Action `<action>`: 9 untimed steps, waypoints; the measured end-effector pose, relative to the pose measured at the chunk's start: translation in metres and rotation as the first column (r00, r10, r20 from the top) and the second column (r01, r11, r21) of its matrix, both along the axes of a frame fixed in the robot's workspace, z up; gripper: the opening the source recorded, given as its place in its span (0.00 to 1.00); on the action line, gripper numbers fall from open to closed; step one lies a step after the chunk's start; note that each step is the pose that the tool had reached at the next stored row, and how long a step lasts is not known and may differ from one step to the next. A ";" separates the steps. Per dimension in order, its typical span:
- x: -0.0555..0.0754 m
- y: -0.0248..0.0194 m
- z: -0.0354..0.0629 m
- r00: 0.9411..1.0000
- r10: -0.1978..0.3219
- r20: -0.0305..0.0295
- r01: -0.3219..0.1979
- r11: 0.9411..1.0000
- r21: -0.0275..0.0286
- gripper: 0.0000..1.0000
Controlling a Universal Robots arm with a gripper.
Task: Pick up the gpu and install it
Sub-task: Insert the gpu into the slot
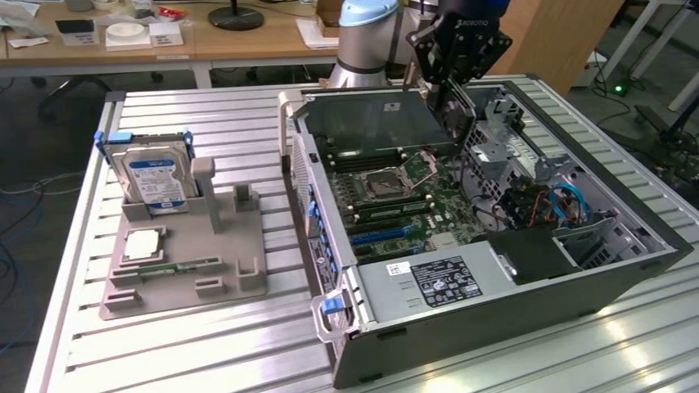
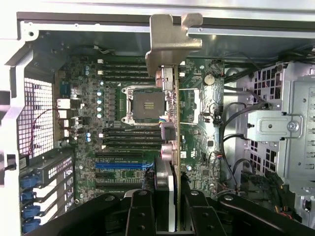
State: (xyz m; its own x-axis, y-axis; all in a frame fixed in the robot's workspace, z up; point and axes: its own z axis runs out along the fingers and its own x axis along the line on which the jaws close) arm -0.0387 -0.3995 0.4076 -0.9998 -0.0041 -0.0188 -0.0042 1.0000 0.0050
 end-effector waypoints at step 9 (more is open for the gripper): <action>0.000 0.0000 0.0000 0.991 0.132 0.000 -0.132 0.991 0.000 0.28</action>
State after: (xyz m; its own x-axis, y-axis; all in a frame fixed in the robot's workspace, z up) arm -0.0388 -0.3995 0.4076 -0.9906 -0.1356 -0.0187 -0.1357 0.9907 0.0049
